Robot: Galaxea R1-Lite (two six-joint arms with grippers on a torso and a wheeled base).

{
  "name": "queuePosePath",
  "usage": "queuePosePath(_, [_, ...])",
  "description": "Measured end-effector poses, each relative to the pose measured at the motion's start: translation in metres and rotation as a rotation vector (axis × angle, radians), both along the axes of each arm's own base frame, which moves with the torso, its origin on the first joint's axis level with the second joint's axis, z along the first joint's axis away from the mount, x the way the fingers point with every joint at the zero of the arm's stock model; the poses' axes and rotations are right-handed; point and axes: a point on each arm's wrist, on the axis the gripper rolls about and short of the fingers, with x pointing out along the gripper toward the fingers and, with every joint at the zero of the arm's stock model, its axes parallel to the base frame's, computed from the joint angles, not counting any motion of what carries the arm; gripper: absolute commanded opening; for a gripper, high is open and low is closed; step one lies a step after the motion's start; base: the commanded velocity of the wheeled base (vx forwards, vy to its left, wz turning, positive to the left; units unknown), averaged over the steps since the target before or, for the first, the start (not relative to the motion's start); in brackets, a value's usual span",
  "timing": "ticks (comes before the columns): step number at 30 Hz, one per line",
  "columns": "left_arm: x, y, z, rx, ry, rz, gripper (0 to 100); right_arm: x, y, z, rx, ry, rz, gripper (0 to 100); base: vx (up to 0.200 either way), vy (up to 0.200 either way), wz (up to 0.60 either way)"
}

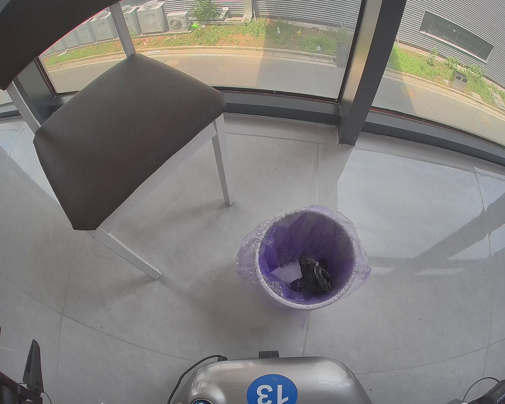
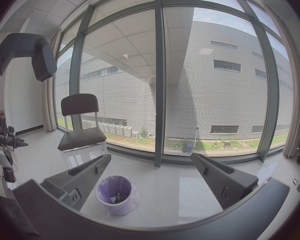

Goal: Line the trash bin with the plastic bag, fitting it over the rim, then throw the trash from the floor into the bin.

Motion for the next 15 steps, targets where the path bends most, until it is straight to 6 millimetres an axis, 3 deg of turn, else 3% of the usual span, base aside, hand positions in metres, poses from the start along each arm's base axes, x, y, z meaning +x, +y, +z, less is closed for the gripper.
queuePosePath(15, [0.0002,-0.0015,-0.0057,0.023,0.056,-0.070,100,-0.0011,-0.0004,0.0021,-0.051,-0.019,-0.040,100,0.000,0.000,0.00])
